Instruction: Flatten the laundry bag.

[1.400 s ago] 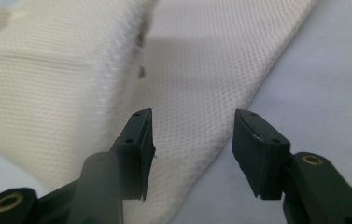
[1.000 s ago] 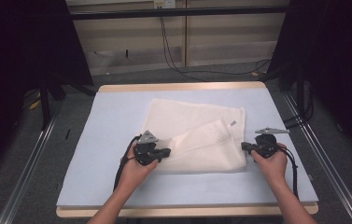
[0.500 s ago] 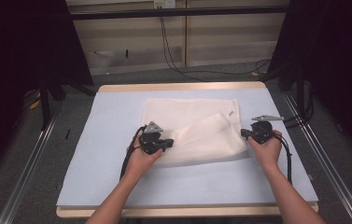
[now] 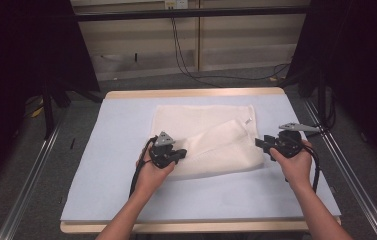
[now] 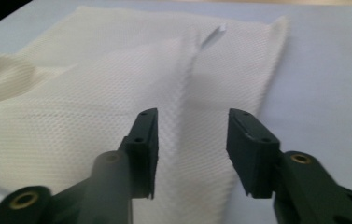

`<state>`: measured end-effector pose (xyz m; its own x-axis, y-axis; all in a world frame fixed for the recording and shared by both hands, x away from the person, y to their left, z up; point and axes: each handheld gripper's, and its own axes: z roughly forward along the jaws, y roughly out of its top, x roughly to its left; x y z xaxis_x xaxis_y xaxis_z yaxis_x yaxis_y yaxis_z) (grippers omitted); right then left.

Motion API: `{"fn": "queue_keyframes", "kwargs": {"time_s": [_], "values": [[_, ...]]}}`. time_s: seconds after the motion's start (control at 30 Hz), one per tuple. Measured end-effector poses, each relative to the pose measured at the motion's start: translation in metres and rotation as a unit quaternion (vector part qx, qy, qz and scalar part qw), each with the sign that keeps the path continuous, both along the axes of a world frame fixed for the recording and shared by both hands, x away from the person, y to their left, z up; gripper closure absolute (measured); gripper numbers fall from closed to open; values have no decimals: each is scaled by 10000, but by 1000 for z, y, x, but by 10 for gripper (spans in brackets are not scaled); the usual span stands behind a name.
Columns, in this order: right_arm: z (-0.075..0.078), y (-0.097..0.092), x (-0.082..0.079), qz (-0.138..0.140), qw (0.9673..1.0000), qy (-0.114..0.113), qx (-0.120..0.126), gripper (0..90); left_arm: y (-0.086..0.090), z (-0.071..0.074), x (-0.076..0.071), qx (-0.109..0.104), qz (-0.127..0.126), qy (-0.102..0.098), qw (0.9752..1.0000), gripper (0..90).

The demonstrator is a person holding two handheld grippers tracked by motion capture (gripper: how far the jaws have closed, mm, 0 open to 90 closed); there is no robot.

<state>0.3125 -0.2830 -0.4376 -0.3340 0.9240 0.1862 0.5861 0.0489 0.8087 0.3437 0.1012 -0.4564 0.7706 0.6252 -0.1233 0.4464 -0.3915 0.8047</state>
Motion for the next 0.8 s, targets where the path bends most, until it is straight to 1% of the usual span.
{"fn": "queue_keyframes", "kwargs": {"time_s": [0.03,0.07,0.1,0.13,0.17,0.2,0.23,0.27,0.3,0.33,0.37,0.43,0.47,0.5,0.53,0.57,0.63,0.67,0.8], "values": [[0,3,0,84,9999,57,22,506,0,1,-1,-12,-9,-34,10000,899],[-1,6,0,93,9999,83,9,502,1,3,-2,-71,-6,-74,9999,899],[-3,7,1,170,9998,71,8,501,1,4,-3,-166,-25,-75,9998,899],[-5,9,2,204,9997,92,99,490,2,7,-4,-160,-37,-140,9998,899],[-7,11,4,231,9996,119,138,485,3,8,-6,-208,-24,-202,9996,899],[-9,13,5,304,9993,105,188,500,4,10,-7,-196,-60,-213,9996,899],[-11,14,6,390,9988,137,272,540,5,12,-9,-244,-72,-257,9993,899],[-11,16,6,440,9984,119,331,598,6,13,-10,-261,-77,-296,9992,898],[-11,17,4,442,9985,83,316,668,7,14,-12,-260,-104,-299,9992,898],[-10,18,3,513,9980,64,355,755,7,14,-13,-248,-93,-314,9992,898],[-9,19,1,552,9977,81,395,801,8,13,-15,-233,-82,-330,9991,897],[-8,20,-4,679,9969,41,402,847,9,10,-16,-247,-37,-273,9993,895],[-8,21,-7,733,9965,40,390,857,10,8,-17,-297,2,-227,9993,893],[-8,22,-10,767,9963,40,383,864,11,6,-18,-301,30,-165,9994,893],[-9,22,-13,877,9954,51,376,867,12,4,-18,-275,19,-104,9996,891],[-10,23,-17,985,9945,57,354,871,12,2,-18,-230,49,-92,9997,888],[-14,25,-25,1121,9932,95,287,874,10,-1,-18,-241,61,-25,9997,884],[-15,26,-28,1170,9927,123,273,876,9,-3,-18,-184,85,-20,9998,882],[-24,29,-37,1319,9908,199,240,878,6,-10,-15,-110,201,154,9996,867]]}}
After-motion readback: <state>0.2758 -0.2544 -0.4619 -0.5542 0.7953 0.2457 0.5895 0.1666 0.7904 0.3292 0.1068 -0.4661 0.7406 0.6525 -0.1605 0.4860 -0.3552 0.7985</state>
